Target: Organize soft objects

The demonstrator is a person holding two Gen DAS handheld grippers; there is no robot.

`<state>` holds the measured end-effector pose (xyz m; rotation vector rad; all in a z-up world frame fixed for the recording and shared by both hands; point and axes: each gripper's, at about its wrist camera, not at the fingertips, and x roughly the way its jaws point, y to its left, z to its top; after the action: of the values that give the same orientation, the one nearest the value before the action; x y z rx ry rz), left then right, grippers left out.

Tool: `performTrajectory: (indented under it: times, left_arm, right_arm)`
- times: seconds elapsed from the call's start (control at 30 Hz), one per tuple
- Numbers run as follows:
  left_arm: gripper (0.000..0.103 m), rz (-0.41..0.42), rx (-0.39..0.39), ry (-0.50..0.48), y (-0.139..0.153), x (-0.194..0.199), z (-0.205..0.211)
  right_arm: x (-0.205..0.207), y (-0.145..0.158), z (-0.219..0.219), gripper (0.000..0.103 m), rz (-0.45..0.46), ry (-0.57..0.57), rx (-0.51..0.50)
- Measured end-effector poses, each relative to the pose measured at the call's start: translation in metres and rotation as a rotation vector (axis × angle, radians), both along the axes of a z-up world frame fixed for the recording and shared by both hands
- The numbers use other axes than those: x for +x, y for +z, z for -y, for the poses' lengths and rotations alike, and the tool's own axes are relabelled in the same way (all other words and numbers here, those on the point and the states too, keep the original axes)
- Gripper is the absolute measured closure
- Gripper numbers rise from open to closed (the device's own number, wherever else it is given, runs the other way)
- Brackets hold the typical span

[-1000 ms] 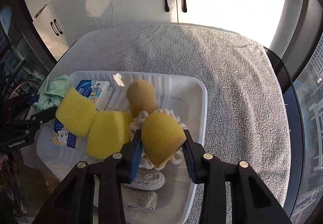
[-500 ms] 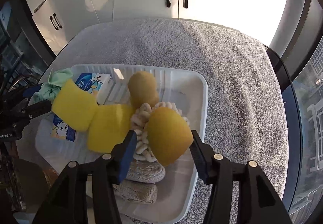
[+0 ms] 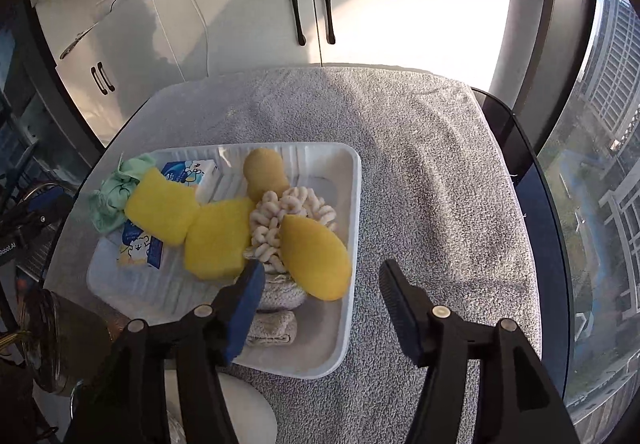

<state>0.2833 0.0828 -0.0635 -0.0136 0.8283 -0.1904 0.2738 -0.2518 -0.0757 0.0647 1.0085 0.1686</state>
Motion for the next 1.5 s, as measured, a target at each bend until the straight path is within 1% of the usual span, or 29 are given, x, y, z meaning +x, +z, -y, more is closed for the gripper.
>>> performTrajectory:
  times: [0.07,0.2,0.27,0.43,0.57,0.67,0.83,0.97,1.07,1.23,1.4,1.5]
  left_arm:
    - [0.026,0.011,0.029,0.050,0.003,-0.011,-0.006]
    - [0.026,0.029,0.057,0.104,0.008,-0.035,-0.016]
    - [0.026,0.042,0.066,0.126,0.011,-0.049,-0.020]
    - [0.026,0.046,0.065,0.164,0.015,-0.087,-0.029]
    - [0.026,0.037,0.059,0.187,0.014,-0.117,-0.035]
    - [0.026,0.026,0.054,0.209,0.011,-0.139,-0.041]
    - [0.026,-0.012,0.042,0.218,0.006,-0.172,-0.042]
    - [0.026,-0.036,0.024,0.193,0.004,-0.194,-0.032]
    - [0.026,-0.046,0.044,0.171,0.008,-0.205,-0.017]
    - [0.026,-0.015,0.084,0.136,0.028,-0.224,0.016]
    - [0.026,0.013,0.097,0.101,0.047,-0.235,0.045]
    - [0.026,0.014,0.093,0.085,0.054,-0.235,0.056]
  right_arm:
    - [-0.012,0.004,0.007,0.032,0.011,-0.036,-0.004]
    - [-0.040,0.016,0.024,0.029,0.051,-0.102,-0.032]
    - [-0.056,0.022,0.033,0.021,0.065,-0.143,-0.050]
    - [-0.104,0.033,0.051,0.009,0.099,-0.207,0.005]
    - [-0.143,0.037,0.052,0.002,0.105,-0.237,0.008]
    - [-0.171,0.038,0.045,0.001,0.111,-0.238,-0.022]
    - [-0.206,0.039,0.027,0.000,0.100,-0.234,-0.067]
    - [-0.231,0.044,0.005,0.000,0.104,-0.233,-0.109]
    - [-0.244,0.047,-0.014,0.000,0.098,-0.221,-0.137]
    - [-0.255,0.058,-0.039,0.000,0.077,-0.214,-0.145]
    - [-0.256,0.070,-0.052,0.000,0.051,-0.272,-0.163]
    - [-0.253,0.073,-0.059,0.000,0.037,-0.317,-0.216]
